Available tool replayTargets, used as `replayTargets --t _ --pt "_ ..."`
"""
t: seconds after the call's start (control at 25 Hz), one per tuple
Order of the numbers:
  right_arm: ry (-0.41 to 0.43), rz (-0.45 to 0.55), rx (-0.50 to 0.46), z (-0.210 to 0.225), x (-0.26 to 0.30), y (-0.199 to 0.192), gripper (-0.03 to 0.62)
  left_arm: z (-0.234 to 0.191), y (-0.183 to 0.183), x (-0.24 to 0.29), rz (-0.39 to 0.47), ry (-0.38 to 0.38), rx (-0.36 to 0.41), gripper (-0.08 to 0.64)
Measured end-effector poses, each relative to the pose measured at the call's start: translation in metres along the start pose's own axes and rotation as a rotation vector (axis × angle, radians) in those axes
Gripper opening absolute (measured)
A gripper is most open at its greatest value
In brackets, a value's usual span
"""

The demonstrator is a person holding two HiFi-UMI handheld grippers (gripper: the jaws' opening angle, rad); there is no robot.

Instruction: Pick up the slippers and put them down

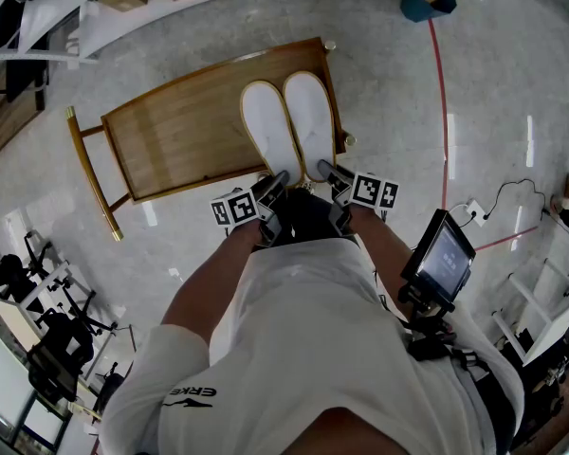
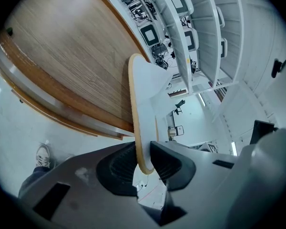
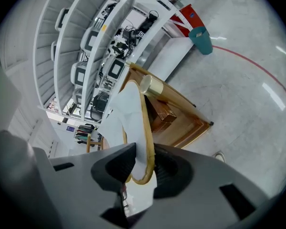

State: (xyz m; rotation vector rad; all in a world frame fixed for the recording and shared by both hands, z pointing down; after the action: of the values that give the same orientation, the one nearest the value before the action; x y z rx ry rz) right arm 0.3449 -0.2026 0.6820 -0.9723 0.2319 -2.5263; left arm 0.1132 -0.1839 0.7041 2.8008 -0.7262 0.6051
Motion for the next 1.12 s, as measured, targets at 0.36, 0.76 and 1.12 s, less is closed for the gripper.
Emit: replayTargets --t 0.36,0.76,1.12 --pt "0.001 0.0 -0.023 0.001 0.0 0.001 0.117 -0.004 -0.001 0.001 -0.028 0.0 0.02 0.13" --pt "0.024 -0.02 -0.039 0.002 -0.005 -0.004 0.179 -0.002 -0.01 0.001 -0.038 0.006 0.052 0.17" --pt "0.041 -0.037 -0.069 0.005 -0.018 -0.015 0.187 -0.006 -0.03 -0.006 -0.012 0.007 0.052 0.184"
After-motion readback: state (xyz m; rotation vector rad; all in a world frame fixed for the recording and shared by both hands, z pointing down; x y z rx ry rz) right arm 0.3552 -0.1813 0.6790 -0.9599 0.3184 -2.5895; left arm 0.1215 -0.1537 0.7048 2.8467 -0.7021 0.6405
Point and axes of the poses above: the fingertips, and each gripper's own axes: x forward along the fingers, z to its right, y out of its top, the point moved 9 cm from there along -x, backward along the fingers, and after that the axes turned 12 degrees about -x, right-handed, at the moved point
